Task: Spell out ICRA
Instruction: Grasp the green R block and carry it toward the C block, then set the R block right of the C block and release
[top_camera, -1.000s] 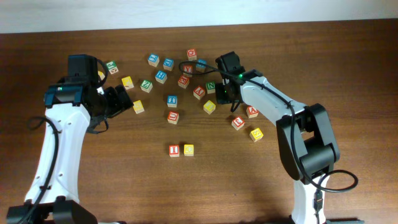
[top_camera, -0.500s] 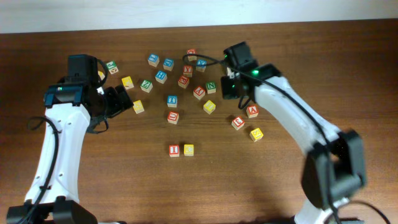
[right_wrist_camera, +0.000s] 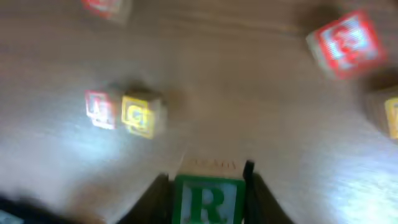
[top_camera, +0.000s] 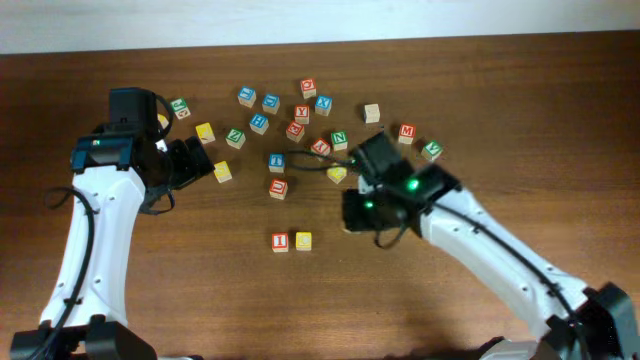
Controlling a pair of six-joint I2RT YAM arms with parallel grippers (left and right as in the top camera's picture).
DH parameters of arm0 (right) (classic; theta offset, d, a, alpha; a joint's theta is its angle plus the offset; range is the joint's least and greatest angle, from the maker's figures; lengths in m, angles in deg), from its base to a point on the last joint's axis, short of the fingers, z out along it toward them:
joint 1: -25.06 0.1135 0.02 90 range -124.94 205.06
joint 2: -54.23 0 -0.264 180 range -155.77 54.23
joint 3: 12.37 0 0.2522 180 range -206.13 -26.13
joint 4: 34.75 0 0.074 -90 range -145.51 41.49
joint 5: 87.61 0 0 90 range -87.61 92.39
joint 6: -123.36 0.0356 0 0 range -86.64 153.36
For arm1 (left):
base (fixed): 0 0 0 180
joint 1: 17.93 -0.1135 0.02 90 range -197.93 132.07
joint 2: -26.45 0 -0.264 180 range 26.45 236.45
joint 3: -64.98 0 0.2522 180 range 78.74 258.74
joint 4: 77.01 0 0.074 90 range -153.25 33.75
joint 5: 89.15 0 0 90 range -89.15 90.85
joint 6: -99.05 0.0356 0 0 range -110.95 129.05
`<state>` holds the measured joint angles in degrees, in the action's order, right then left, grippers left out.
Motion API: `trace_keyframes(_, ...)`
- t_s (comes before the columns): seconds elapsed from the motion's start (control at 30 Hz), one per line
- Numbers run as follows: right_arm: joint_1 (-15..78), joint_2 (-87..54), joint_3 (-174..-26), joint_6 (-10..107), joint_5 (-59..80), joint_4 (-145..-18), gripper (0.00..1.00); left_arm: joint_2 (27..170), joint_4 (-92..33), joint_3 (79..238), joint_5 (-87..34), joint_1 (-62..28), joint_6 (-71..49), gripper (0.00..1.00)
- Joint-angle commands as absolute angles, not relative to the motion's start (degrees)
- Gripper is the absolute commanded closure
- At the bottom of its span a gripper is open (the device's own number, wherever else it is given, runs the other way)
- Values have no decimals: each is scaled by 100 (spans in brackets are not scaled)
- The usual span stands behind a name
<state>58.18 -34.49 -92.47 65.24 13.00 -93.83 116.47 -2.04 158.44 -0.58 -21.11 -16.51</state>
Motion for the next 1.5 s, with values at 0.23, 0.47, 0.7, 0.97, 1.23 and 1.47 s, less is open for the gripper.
trace_keyframes(0.23,6710,-4584,-8382,7853,356,-7656,78,11675,-191,15829,-21,-2113,-1703,1)
trace_keyframes(0.47,6710,-4969,-8384,7890,363,-7501,73,11675,-191,15829,-21,-2113,-1703,1)
trace_keyframes(0.7,6710,-4964,-8410,7829,806,-7484,71,11675,-191,15829,-21,-2113,-1703,1)
trace_keyframes(0.97,6710,-4964,-8496,7553,887,-7634,67,11675,-191,15829,-21,-2115,-1703,1)
trace_keyframes(1.23,6710,-4964,-8815,7407,924,-8019,61,11675,-191,15829,-21,-2113,-1703,1)
trace_keyframes(1.47,6710,-4964,-8812,7429,992,-8019,72,11675,-191,15829,-19,-2113,-1703,1)
